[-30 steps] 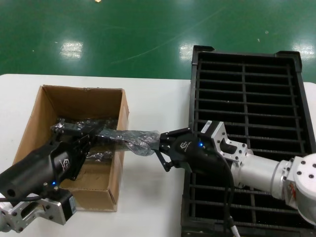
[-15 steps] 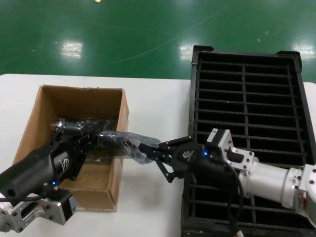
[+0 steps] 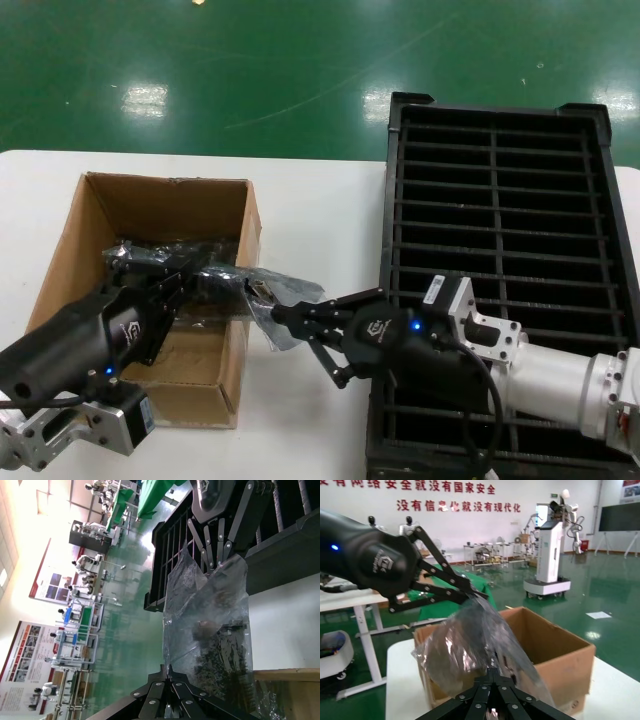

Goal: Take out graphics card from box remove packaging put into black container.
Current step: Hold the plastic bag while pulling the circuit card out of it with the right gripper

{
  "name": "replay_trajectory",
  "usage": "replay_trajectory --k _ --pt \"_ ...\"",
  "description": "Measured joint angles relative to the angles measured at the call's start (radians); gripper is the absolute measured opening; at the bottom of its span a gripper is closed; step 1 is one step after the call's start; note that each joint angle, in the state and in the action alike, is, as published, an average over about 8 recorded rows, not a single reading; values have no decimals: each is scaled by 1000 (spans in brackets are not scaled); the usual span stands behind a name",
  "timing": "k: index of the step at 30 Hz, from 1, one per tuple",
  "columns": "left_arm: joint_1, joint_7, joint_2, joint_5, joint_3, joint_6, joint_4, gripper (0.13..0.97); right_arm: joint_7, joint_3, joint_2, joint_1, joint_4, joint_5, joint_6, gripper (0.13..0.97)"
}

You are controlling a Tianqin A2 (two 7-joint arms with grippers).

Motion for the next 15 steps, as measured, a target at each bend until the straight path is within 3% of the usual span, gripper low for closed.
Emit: replay_trajectory --k 7,15 --pt "0 0 0 0 0 0 0 140 3 -14 -15 8 7 -8 4 134" --pt "0 0 0 0 0 0 0 140 -30 -7 -47 57 -89 -23 30 134"
